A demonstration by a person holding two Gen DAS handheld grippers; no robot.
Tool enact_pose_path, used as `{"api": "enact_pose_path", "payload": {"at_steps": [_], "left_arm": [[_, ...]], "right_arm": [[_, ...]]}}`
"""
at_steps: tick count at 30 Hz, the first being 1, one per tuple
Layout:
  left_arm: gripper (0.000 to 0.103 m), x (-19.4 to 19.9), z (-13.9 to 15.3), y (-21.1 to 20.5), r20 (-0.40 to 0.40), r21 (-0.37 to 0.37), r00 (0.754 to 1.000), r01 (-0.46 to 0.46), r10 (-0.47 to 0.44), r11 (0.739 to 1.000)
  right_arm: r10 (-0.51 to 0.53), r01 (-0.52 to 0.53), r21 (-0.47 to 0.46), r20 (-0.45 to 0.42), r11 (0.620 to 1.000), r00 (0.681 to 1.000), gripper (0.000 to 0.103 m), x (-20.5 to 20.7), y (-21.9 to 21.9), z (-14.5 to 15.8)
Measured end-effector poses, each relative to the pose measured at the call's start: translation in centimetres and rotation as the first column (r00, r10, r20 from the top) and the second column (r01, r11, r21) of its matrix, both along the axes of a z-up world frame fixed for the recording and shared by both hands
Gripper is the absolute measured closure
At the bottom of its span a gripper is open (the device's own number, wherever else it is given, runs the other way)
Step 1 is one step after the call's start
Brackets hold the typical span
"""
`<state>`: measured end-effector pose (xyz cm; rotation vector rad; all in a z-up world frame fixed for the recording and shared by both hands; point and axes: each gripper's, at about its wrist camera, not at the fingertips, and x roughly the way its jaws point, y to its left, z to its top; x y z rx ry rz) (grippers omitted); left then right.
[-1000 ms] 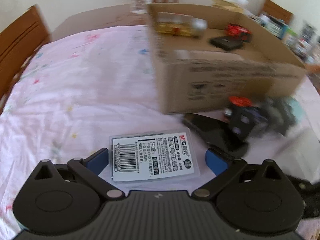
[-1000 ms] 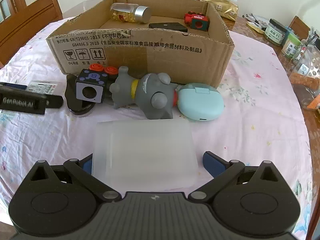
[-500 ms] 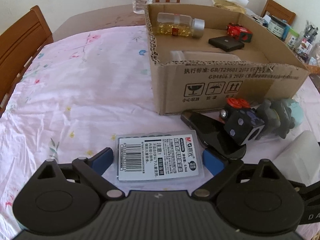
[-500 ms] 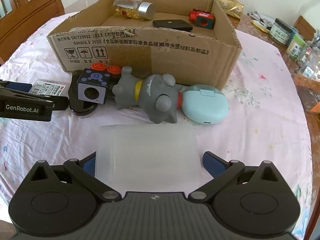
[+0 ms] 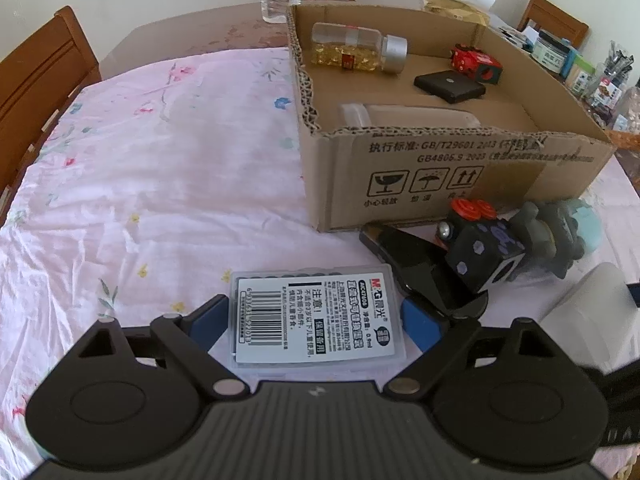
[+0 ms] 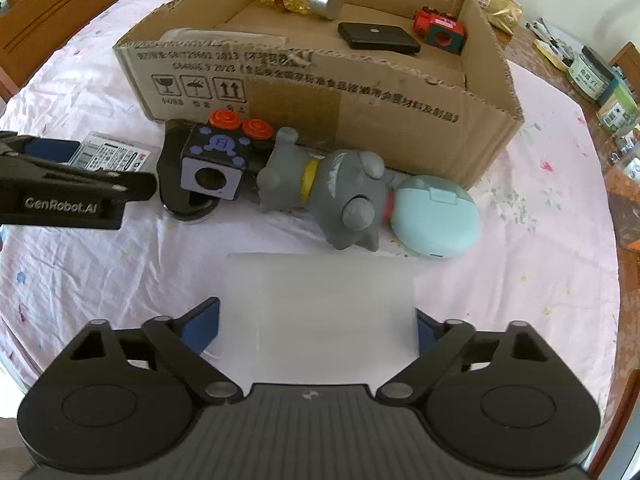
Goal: Organize rigid objects
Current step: 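Grasp the white translucent plastic box with right tool while left tool grasps the white barcode card, then lower the plastic box into the cardboard box with right tool while left tool drops the card inside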
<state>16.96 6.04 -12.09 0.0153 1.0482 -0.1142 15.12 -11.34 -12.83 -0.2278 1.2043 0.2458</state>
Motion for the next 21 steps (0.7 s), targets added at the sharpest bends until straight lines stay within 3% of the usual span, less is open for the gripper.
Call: {"api": "enact_pose_path", "payload": {"at_steps": [7,10,16,21], "left_arm": [[0.012,-0.1,0.2,0.6,-0.019,-0.023,0.998,0.053,-0.053,0.998],[0.012,-0.4,0.7,0.5,-0.013,-0.001,0.996,0.087,-0.087,0.996],[0.012,-1.1,2.0,0.4,-0.005,0.029,0.986,0.166,-0.166,0.986],[0.012,-1.7,3.8,0.5,-0.008,0.000,0.978,0.211,-0.211,0.978]], "right_arm": [[0.054,-0.054,-0.024,-0.002,0.998,0.999,0.017,0.3,-0.4,0.3],[0.074,-0.074,-0.026,0.001,0.997,0.997,0.017,0.0,-0.6,0.8],[0.128,-0.128,-0.032,0.022,0.991,0.991,0.017,-0.3,-0.8,2.5],[0.158,-0.157,-0.010,0.047,0.988,0.986,0.017,0.2,-1.4,4.9]]}}
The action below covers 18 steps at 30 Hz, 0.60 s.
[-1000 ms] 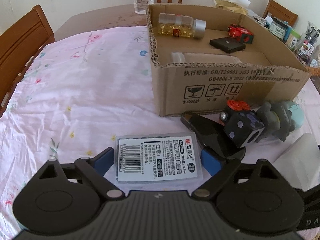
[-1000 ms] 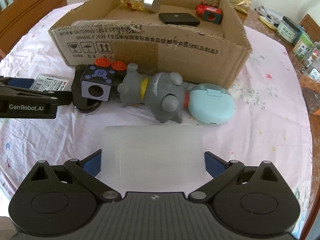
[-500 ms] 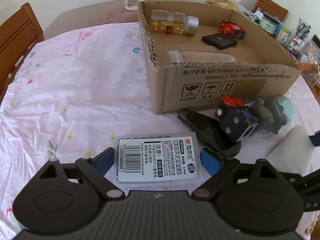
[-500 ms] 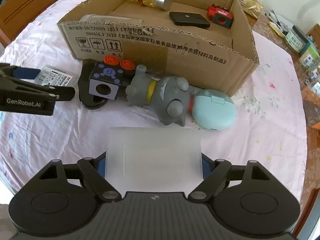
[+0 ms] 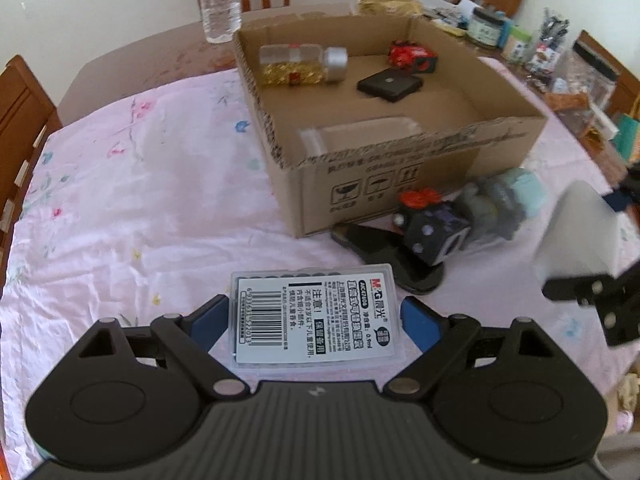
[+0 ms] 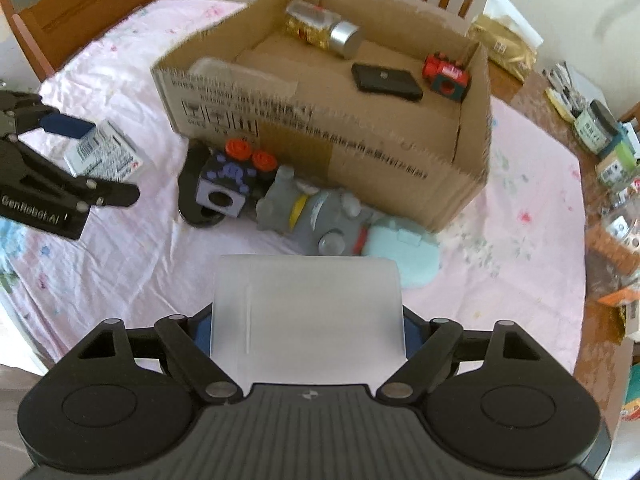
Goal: Organize rigid objects
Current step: 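Lower the plastic box into the cardboard box with right tool while left tool drops the card inside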
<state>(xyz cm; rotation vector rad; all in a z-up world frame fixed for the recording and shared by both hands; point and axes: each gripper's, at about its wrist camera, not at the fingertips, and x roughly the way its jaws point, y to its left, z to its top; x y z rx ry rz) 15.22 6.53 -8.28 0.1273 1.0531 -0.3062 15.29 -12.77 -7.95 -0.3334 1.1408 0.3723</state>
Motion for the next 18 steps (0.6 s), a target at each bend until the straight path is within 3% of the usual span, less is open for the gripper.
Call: {"api": "enact_pose_path", "payload": {"at_steps": [10,18], "left_arm": [[0.012,-0.2,4.6,-0.1,0.071,-0.019,0.997,0.033,-0.032,0.999],[0.012,0.6,6.8,0.3,0.125,-0.022,0.992,-0.001,0.004,1.000]], "right_arm": [[0.012,-0.027,0.087,0.168,0.996,0.986,0.017,4.8,-1.6,7.0],[-0.004,-0.017,0.097,0.207,0.995,0.978,0.017,10.8,-1.6,6.4]]}}
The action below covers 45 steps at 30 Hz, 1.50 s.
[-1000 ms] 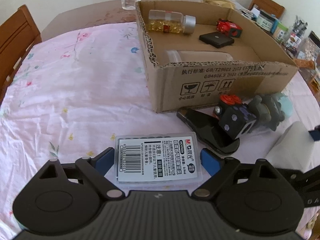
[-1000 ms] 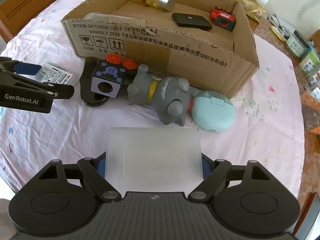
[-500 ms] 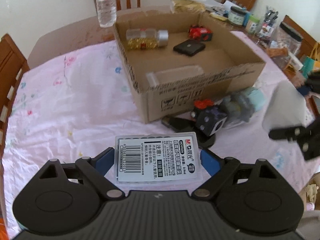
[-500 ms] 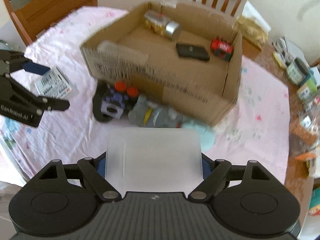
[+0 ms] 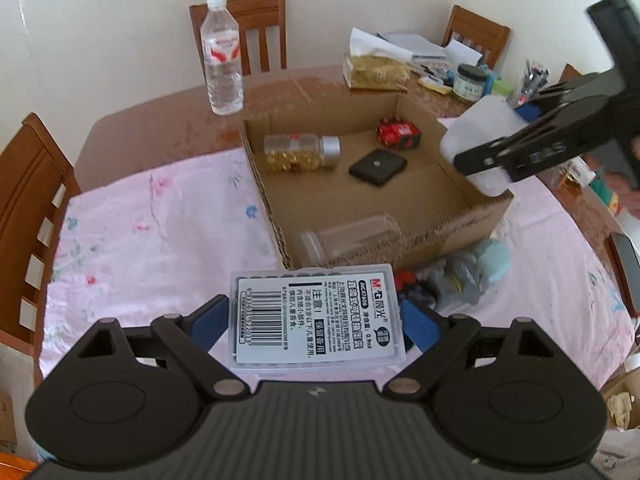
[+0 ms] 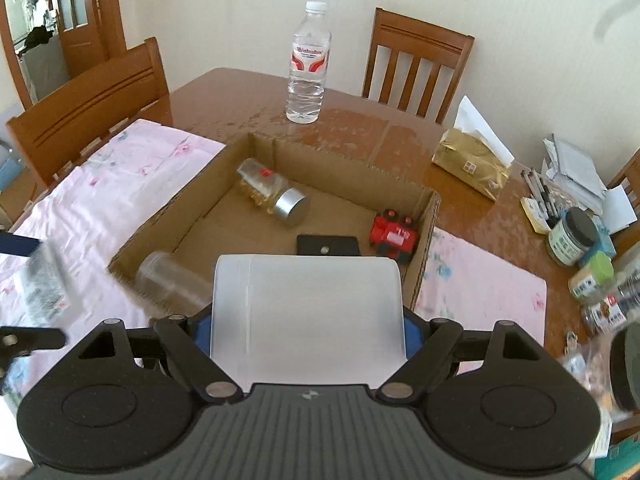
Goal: Organize rigid objects
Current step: 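Lower the plastic box into the cardboard box with right tool while left tool drops the card inside, then move left tool to the black cube toy while right tool approaches the light blue round case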
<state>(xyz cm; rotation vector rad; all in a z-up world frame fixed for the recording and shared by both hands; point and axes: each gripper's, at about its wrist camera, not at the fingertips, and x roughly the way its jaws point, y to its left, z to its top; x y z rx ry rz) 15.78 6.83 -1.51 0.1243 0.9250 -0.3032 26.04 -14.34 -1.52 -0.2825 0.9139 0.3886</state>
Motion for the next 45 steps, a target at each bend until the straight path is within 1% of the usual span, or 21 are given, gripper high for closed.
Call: {"api": "enact_pose_path", "payload": {"at_steps": [2,3,4,6,9,12,17,20,27,31,34,38,45], "left_arm": [[0.012,0.3,0.4,0.0,0.015,0.003,1.000,-0.009,0.009,1.000],[0.012,0.6,0.6,0.0,0.021,0.002,1.000,-0.014,0.014,1.000],[0.012,0.7,0.8,0.0,0.027,0.001,0.999,-0.017,0.017,1.000],[0.012,1.1,1.1,-0.2,0.039,0.004,0.999,-0.020,0.019,1.000],[0.012,2.0,1.4,-0.3,0.051,0.004,0.999,-0.016,0.015,1.000],[0.012,3.2,1.5,-0.7,0.061,0.008,0.998,-0.002,0.002,1.000],[0.012,6.0,1.5,-1.7,0.068,0.003,0.997,0.023,-0.023,1.000],[0.012,7.8,1.4,-2.7,0.080,0.007,0.996,0.048,-0.048,0.999],[0.012,12.0,-0.1,-4.6,0.057,0.001,0.995,0.080,-0.080,0.997],[0.010,13.4,-0.4,-5.2,0.072,0.008,0.994,0.083,-0.084,0.996],[0.004,13.5,0.0,-5.3,0.101,0.008,0.992,0.070,-0.070,0.998],[0.004,12.8,0.3,-4.7,0.111,-0.014,0.992,0.059,-0.057,0.998],[0.003,10.4,0.6,-3.3,0.120,-0.009,0.993,0.022,-0.021,1.000]], "right_arm": [[-0.018,0.018,-0.001,0.011,1.000,1.000,0.012,0.7,0.0,-0.6],[-0.020,0.020,-0.006,-0.001,1.000,1.000,0.005,1.1,0.0,-1.0],[-0.024,0.024,-0.002,-0.005,1.000,1.000,0.001,1.0,0.0,-1.1],[-0.032,0.032,0.010,-0.015,0.999,0.999,0.000,0.7,-0.1,-1.1],[-0.051,0.052,0.039,-0.019,0.998,0.999,0.000,-0.5,-0.6,-0.9],[-0.099,0.099,0.057,-0.019,0.993,0.995,0.000,-1.7,-1.2,-0.7],[-0.200,0.202,0.102,-0.024,0.974,0.979,0.000,-4.1,-2.5,-0.5],[-0.244,0.246,0.121,-0.035,0.962,0.969,0.000,-5.1,-3.3,-0.5],[-0.321,0.323,0.105,-0.034,0.941,0.946,0.000,-6.5,-4.8,-0.4],[-0.357,0.359,0.097,-0.033,0.928,0.933,0.000,-7.2,-5.7,-0.5],[-0.382,0.384,0.097,-0.040,0.918,0.923,0.000,-7.6,-6.3,-0.7],[-0.399,0.401,0.099,-0.047,0.911,0.916,0.000,-7.9,-6.6,-1.0],[-0.395,0.398,0.096,-0.052,0.912,0.917,0.000,-7.8,-6.5,-1.4]]}}
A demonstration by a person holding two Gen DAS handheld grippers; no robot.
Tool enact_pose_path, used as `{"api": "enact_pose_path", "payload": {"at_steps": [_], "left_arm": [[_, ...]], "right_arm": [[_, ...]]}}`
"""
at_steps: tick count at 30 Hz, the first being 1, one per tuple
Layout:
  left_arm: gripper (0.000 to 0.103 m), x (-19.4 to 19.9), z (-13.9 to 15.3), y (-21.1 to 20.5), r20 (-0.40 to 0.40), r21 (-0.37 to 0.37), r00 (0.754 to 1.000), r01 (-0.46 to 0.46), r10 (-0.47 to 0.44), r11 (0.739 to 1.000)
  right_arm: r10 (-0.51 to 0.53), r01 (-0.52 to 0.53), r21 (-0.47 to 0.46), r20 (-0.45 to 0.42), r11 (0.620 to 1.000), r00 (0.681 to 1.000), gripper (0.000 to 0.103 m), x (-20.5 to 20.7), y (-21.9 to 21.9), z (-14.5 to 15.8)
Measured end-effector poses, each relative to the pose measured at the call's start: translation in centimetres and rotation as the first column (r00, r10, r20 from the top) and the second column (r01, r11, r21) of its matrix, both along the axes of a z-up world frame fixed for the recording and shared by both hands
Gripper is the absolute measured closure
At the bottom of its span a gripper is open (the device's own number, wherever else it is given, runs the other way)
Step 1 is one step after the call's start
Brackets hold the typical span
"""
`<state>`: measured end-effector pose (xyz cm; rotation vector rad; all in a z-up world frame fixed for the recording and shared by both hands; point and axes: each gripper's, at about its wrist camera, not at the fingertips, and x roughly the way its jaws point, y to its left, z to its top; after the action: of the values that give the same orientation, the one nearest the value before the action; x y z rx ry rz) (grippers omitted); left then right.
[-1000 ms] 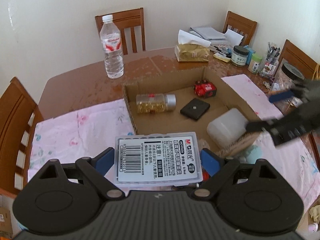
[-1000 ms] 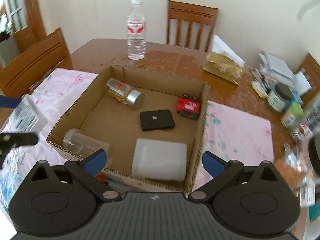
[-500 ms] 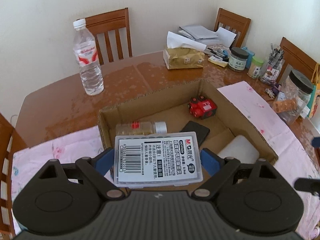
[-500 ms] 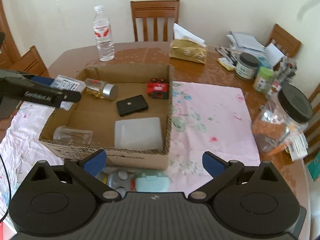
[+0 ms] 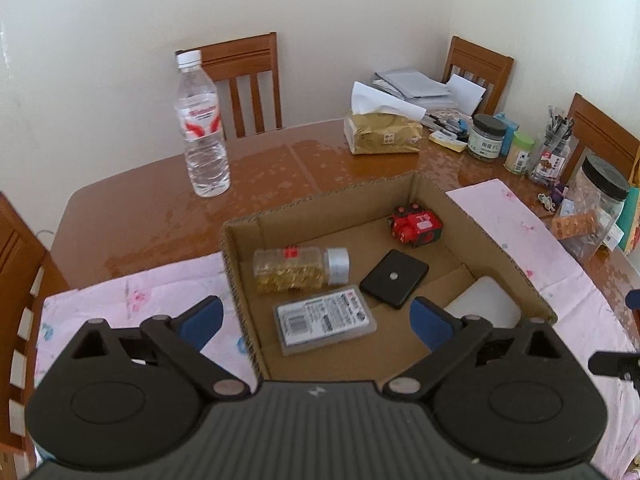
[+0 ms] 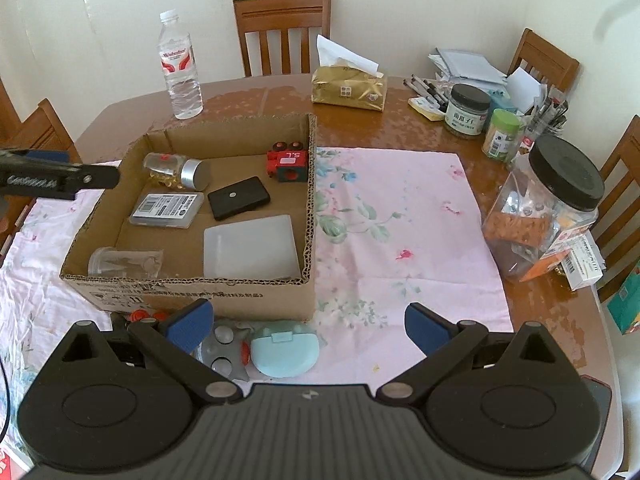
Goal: Organize rigid objects
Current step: 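Move left tool to the black cube toy while right tool approaches the light blue round case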
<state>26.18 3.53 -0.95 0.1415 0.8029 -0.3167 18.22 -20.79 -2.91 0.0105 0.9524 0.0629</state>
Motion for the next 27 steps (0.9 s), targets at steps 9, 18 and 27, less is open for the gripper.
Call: {"api": "enact_pose_path", "payload": {"at_steps": [9,18,27], "left_arm": [[0.003,-4.0,-1.0,2.2,-0.017,-0.043,0.996,-0.090,0.090,0.995],[0.001,-7.9,-4.3,2.7,-0.072,-0.059,0.990,-0.128,0.124,0.990],[0.001,-9.8,-6.6,1.8,-0.103,-0.034,0.989,-0.108,0.104,0.994]], "right_arm": [[-0.007,0.008,0.012,-0.010,1.000,1.000,0.000,-0.4,0.0,-0.9],[-0.046,0.047,0.016,-0.034,0.999,0.998,0.000,-1.3,-0.7,-2.9],[-0.063,0.064,0.007,-0.070,0.998,0.996,0.000,-1.3,-0.5,-5.1]]}}
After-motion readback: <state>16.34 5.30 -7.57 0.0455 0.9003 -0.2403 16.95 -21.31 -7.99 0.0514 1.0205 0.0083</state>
